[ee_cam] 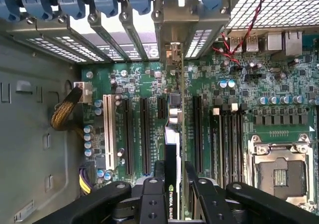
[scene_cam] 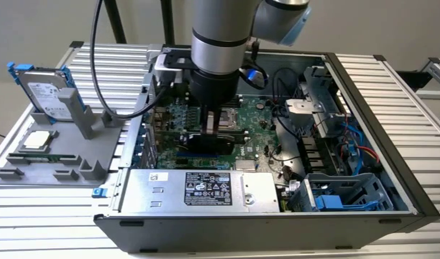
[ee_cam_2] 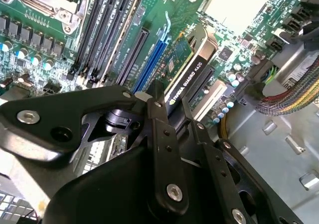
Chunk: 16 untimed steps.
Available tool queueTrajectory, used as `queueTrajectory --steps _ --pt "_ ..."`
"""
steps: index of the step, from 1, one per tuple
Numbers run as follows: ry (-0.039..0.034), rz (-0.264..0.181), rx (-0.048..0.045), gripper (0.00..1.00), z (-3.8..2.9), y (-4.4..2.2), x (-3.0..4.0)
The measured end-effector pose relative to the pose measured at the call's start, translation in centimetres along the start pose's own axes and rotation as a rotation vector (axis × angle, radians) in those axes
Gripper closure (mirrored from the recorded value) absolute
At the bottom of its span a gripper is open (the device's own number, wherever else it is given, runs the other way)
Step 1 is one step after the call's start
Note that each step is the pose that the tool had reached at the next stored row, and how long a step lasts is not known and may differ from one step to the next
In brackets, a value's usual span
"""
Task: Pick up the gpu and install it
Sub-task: 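Insert the gpu into the slot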
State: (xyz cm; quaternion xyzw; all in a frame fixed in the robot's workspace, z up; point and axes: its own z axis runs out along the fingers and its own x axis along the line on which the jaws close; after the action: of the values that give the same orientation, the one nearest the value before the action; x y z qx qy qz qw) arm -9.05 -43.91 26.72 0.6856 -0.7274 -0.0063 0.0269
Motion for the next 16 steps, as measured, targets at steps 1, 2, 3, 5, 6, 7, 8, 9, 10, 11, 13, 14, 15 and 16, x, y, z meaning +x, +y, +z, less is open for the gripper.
queueTrajectory --steps 1,2,3,5,6,7,8,9,10,11,13,14,15,16 --pt "-0.0001 0.000 -0.0006 1.00 0.04 0.03 -0.01" --pt "0.0002 0.000 -0.0012 1.00 0.08 0.04 -0.02" --pt "0.0002 0.000 -0.0013 1.00 0.13 0.07 -0.04" --pt "0.0000 0.000 -0.0014 1.00 0.27 0.13 -0.09" --pt "-0.0001 0.000 -0.0014 1.00 0.33 0.16 -0.12" --pt "-0.0005 0.000 -0.0016 1.00 0.38 0.18 -0.16" --pt "-0.0014 0.000 -0.0016 1.00 0.44 0.19 -0.21" --pt "-0.0021 0.000 -0.0016 1.00 0.52 0.21 -0.27" --pt "-0.0033 0.000 -0.0019 1.00 0.63 0.24 -0.34" --pt "-0.0040 0.000 -0.0022 1.00 0.70 0.25 -0.39" --pt "-0.0050 0.000 -0.0021 1.00 0.78 0.27 -0.42" --pt "-0.0052 0.000 -0.0024 1.00 0.79 0.28 -0.42" --pt "-0.0057 0.000 -0.0026 1.00 0.82 0.27 -0.43" --pt "-0.0058 0.000 -0.0027 1.00 0.82 0.28 -0.43"
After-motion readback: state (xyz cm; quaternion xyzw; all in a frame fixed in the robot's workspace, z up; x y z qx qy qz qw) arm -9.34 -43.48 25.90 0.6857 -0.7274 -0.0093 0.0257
